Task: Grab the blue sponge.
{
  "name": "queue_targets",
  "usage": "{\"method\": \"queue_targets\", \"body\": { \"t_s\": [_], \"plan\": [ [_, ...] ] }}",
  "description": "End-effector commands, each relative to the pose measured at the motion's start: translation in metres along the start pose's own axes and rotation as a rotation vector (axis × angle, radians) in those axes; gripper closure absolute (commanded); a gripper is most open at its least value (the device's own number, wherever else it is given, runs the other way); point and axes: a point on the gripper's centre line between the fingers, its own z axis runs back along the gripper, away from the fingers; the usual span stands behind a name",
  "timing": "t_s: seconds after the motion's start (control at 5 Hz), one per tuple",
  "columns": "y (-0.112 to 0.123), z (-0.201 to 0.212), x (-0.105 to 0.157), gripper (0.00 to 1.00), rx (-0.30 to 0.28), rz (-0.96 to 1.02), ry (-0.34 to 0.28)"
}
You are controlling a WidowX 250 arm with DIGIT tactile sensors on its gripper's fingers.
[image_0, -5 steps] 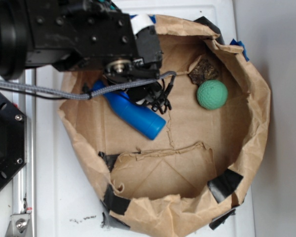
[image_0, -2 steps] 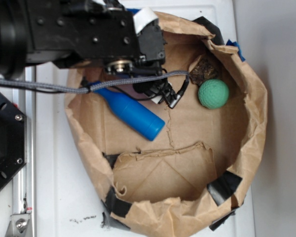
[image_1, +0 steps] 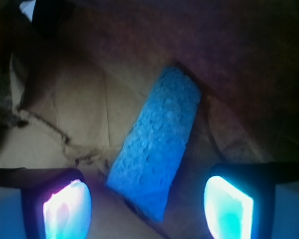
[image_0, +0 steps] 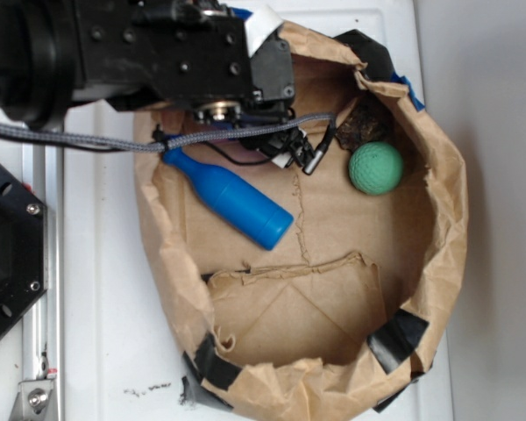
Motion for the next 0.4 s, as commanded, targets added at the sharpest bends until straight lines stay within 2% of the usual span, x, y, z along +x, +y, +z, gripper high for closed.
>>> {"method": "queue_targets", "body": {
  "t_s": [0.0,0.2],
  "plan": [
    [0.0055,0.0126,0.0097,0.0,0.017,0.264,-0.101],
    [0.0009,0.0095,0.0101,0.0,0.013,0.24,-0.094]
  ]
}}
